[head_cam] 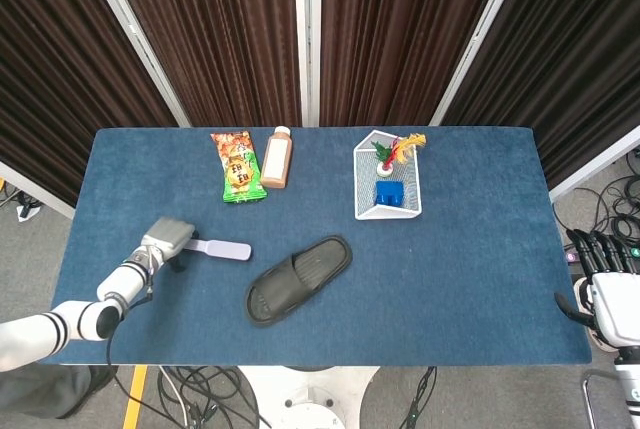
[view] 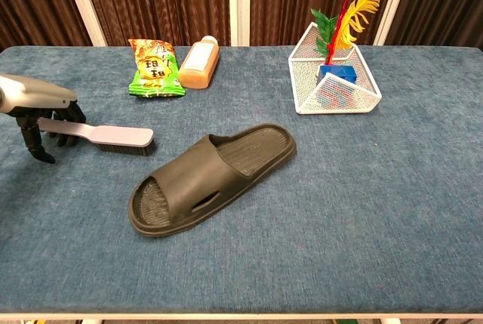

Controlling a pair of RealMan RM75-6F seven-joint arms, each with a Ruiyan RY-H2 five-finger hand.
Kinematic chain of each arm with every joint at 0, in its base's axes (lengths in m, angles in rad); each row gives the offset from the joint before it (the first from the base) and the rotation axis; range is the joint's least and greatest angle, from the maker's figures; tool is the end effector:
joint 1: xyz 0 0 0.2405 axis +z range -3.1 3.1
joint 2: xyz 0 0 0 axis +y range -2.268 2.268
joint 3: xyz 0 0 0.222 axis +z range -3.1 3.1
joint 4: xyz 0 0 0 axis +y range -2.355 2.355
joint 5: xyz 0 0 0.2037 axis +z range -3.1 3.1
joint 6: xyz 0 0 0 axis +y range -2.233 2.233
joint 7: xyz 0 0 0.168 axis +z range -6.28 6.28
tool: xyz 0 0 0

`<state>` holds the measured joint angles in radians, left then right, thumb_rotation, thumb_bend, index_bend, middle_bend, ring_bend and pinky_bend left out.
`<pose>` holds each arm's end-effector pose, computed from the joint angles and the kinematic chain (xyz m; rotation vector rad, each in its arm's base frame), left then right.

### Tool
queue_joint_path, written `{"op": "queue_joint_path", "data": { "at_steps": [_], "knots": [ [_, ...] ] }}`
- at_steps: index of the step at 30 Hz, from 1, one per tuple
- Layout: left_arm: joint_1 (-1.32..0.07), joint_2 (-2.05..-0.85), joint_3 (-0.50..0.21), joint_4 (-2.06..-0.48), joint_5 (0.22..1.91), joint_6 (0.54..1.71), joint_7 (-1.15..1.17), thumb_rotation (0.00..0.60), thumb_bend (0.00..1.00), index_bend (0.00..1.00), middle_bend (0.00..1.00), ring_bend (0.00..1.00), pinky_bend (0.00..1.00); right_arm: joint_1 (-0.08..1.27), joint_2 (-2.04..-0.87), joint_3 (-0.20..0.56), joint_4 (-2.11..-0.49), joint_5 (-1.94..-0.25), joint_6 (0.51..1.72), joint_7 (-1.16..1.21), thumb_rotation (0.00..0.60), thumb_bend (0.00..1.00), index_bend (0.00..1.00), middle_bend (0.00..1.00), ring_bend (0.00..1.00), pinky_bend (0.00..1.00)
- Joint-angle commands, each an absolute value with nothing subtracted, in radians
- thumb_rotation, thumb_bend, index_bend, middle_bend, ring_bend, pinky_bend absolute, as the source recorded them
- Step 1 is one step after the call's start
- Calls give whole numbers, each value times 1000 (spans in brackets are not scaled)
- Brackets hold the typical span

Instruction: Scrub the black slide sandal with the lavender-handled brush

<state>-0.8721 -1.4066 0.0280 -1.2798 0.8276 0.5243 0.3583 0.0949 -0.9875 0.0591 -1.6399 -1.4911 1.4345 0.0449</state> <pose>-0.2321 0.3586 -0.0134 -2.0097 -1.0734 -0.2762 -0.2843 -0.2069 0.1806 1.4154 -0.8834 0.8450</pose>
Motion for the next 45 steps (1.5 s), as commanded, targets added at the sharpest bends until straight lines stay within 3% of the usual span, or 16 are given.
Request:
{"op": "queue_joint_path", "data": {
  "at_steps": [1, 8, 15, 21, 30, 34, 39, 45],
  "knots": [
    [-878, -1407, 35, -1285, 820, 524, 359, 600, 237, 594, 620, 497, 470, 95, -988, 59, -1639, -1490, 1433, 46, 600, 171, 2, 76, 0, 13],
    [-893, -1408, 57, -1300, 795, 534, 367, 600, 242, 637, 673, 562, 545, 97, -991, 59, -1632, -1486, 1426, 54, 600, 172, 2, 76, 0, 12],
    [-907, -1416, 73, -1300, 770, 532, 368, 600, 306, 767, 822, 712, 709, 94, -993, 61, -1629, -1479, 1427, 60, 600, 172, 2, 76, 0, 12],
    [-914, -1430, 79, -1282, 756, 550, 367, 600, 327, 826, 884, 766, 813, 95, -994, 62, -1627, -1481, 1428, 66, 600, 171, 2, 77, 0, 13],
    [-914, -1463, 72, -1237, 761, 566, 356, 600, 532, 921, 951, 832, 897, 101, -1000, 61, -1629, -1482, 1418, 64, 600, 171, 2, 77, 0, 13],
    [-881, -1488, 44, -1205, 827, 592, 289, 600, 623, 984, 991, 876, 982, 102, -1000, 60, -1632, -1481, 1414, 59, 600, 172, 2, 77, 0, 13],
    [-810, -1509, -10, -1177, 999, 621, 80, 600, 726, 1000, 1000, 932, 1000, 112, -994, 57, -1651, -1486, 1396, 40, 600, 172, 2, 77, 0, 13],
    [-725, -1546, -21, -1094, 1273, 789, -218, 600, 837, 1000, 1000, 990, 1000, 153, -969, 50, -1698, -1510, 1334, 15, 600, 171, 2, 86, 0, 13]
  ]
}}
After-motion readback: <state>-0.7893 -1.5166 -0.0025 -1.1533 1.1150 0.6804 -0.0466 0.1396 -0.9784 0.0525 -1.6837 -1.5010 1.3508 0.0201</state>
